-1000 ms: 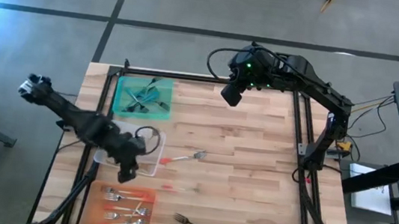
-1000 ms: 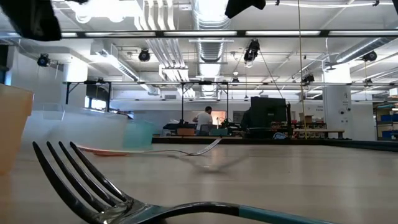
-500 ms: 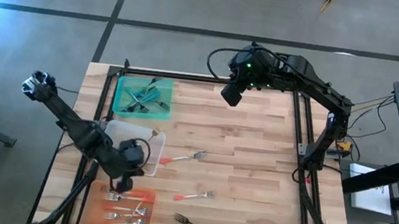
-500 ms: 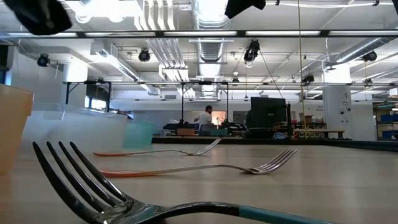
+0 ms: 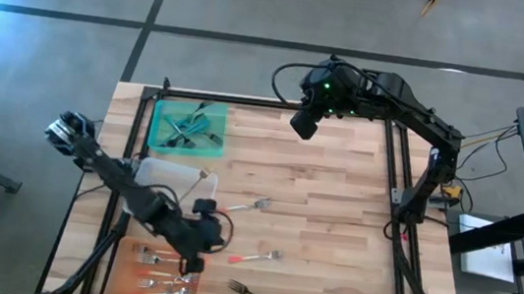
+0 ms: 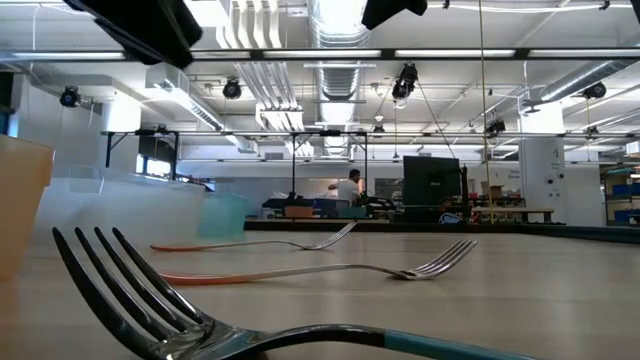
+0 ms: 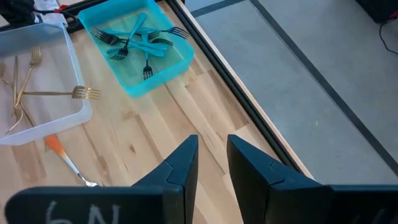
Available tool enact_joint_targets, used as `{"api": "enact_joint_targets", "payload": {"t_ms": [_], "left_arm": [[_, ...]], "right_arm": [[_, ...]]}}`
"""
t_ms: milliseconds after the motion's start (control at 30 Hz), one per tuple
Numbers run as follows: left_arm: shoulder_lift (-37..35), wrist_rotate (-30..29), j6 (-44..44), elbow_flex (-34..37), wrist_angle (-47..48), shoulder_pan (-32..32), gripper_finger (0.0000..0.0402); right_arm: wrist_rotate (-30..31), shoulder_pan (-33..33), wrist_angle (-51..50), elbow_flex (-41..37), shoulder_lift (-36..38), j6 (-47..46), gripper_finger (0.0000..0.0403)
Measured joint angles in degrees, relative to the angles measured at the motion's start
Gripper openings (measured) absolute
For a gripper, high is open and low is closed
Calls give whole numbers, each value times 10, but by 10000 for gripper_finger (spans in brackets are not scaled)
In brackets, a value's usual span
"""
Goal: Sort silverware by color (type)
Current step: Put the orange fork into the orange bin
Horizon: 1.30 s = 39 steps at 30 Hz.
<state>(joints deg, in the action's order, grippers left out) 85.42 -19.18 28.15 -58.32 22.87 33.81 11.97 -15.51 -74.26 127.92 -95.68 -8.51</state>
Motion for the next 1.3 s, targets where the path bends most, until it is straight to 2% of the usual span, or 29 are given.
{"api": "enact_joint_targets", "payload": {"t_ms": [133,300,500,667,833,1033,1300], "left_arm": [[57,-2,-21,-46,6,-16,20],[130,-38,-12,-96,24,-25,47],[187,-48,4,-168,32,-32,108],[229,-18,13,-221,78,-43,162],[258,57,15,-245,96,-64,197],[284,115,-23,-252,74,-80,210],[329,108,-8,-248,85,-88,206]], "right_arm": [[0,0,0,0,0,1,83],[0,0,0,0,0,1,84],[0,0,0,0,0,1,73],[0,0,0,0,0,1,69],[0,0,0,0,0,1,70],[0,0,0,0,0,1,78],[0,0,0,0,0,0,79]]}}
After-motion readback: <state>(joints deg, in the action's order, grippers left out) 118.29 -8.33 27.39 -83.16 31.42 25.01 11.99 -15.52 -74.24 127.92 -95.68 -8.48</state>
